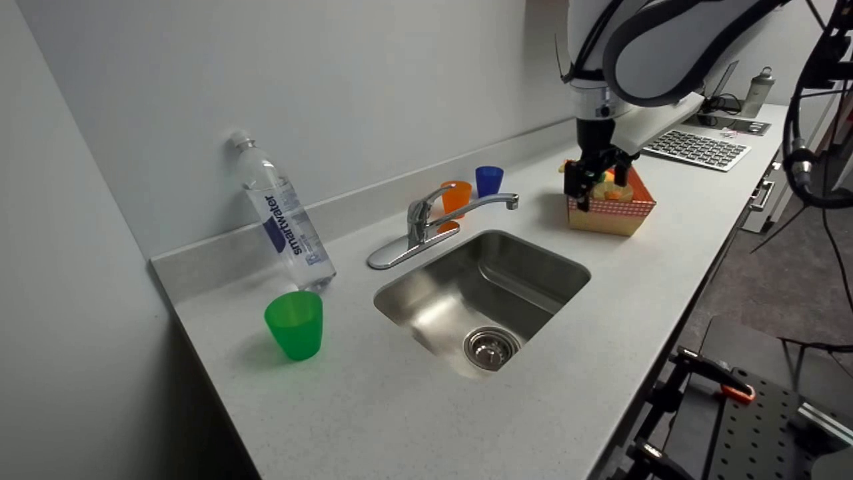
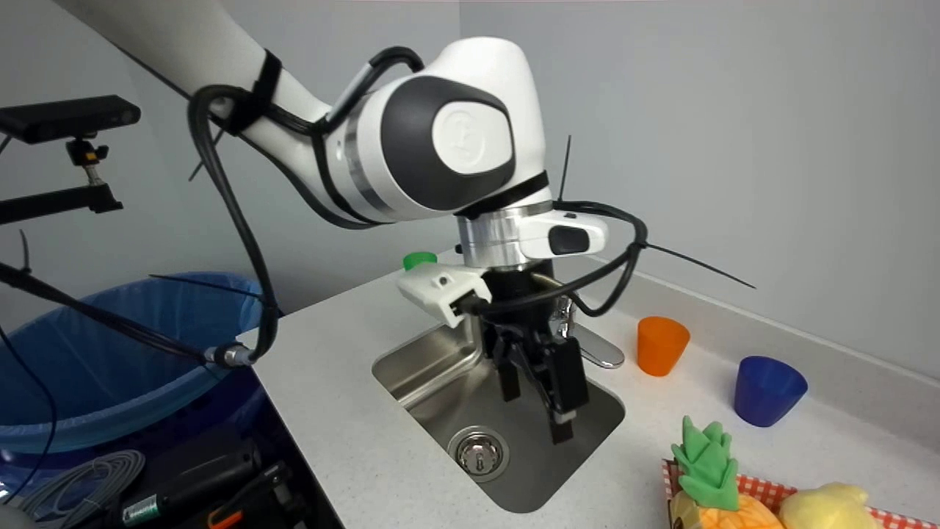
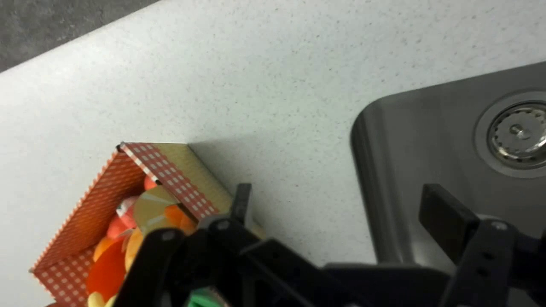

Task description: Pick up the box and put it in the sink

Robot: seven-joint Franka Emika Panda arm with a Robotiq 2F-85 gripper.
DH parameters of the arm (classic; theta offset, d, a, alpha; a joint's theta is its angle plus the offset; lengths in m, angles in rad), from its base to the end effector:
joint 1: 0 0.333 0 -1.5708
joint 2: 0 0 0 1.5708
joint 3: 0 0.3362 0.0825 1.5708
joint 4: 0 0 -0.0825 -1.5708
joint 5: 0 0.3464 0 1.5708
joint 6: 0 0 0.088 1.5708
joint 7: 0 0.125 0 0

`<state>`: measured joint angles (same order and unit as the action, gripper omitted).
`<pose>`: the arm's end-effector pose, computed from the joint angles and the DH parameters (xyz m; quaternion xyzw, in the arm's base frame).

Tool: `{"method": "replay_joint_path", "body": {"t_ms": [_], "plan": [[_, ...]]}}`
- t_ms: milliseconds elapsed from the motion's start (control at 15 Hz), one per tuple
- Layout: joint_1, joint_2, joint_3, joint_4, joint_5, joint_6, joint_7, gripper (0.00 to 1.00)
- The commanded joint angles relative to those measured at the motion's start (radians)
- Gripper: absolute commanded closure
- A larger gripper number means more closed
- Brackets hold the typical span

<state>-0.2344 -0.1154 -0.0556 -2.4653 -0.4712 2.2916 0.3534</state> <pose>0.4083 -0.1389 0.3645 0.9730 -0.1563 -0.0226 0.1685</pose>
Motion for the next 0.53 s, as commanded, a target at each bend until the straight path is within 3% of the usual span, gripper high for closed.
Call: {"method": "replay_joint_path", "body": {"t_ms": [0, 467], "plan": [[-0.014, 0.157, -0.058, 0.136, -0.06, -0.003, 0.099, 0.0], [-0.002, 0.368, -0.188, 0.336, -0.022, -0.026, 0.069, 0.0]]}}
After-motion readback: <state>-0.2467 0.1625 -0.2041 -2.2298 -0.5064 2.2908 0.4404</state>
